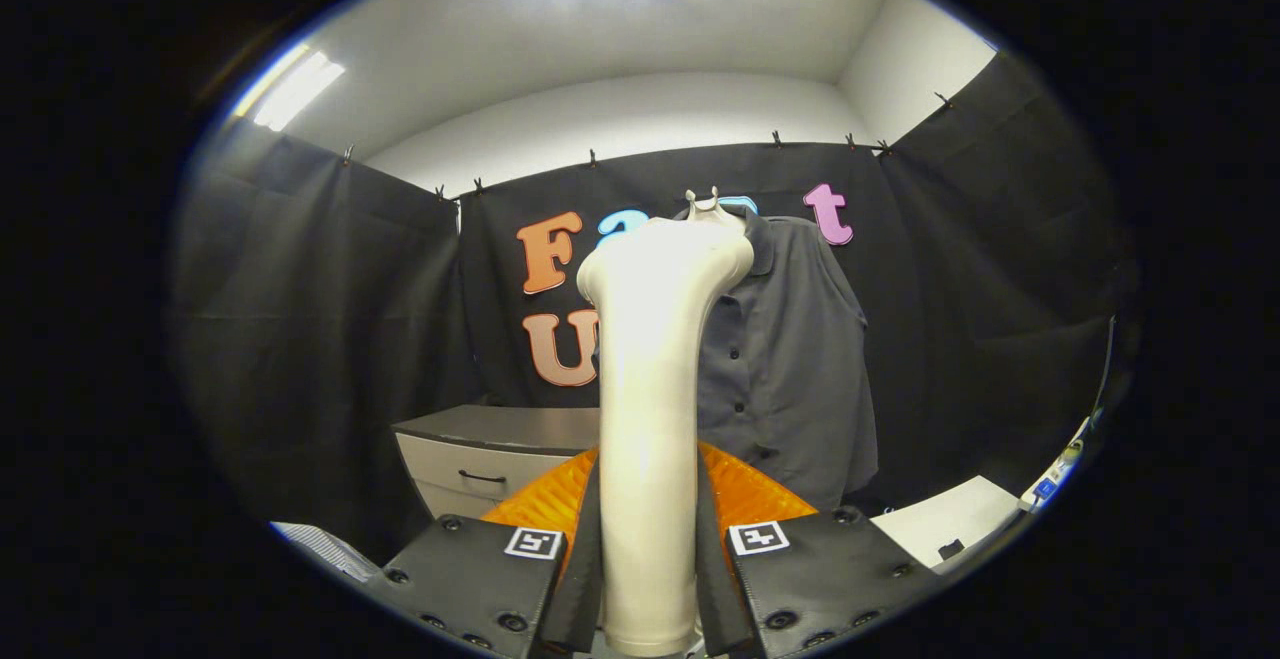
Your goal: Iron the clothes twice with a garment steamer, once on the left side and once on the right side.
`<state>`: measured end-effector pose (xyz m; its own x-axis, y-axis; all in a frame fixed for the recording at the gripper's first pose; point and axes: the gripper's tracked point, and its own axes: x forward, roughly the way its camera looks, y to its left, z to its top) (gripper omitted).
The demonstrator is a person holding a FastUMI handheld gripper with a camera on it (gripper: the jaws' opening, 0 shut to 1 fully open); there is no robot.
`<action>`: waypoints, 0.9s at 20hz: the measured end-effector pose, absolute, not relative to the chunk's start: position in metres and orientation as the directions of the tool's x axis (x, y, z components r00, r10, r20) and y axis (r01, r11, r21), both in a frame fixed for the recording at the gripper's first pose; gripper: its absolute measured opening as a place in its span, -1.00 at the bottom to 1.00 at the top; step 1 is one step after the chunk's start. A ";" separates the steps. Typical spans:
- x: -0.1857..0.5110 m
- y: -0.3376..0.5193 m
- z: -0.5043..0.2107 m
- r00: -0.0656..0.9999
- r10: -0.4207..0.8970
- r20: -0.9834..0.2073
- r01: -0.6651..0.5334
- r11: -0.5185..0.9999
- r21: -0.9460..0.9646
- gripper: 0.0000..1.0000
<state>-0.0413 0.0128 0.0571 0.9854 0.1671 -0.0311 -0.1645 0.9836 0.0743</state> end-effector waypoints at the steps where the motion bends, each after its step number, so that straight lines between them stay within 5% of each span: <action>1: -0.043 0.012 0.058 0.986 0.166 -0.028 -0.164 0.984 0.070 -0.07; 18: -0.064 0.017 0.061 0.988 0.155 -0.014 -0.153 0.984 0.090 -0.07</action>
<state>-0.0643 0.0173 0.0607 0.9878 0.1551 -0.0136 -0.1532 0.9840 0.0905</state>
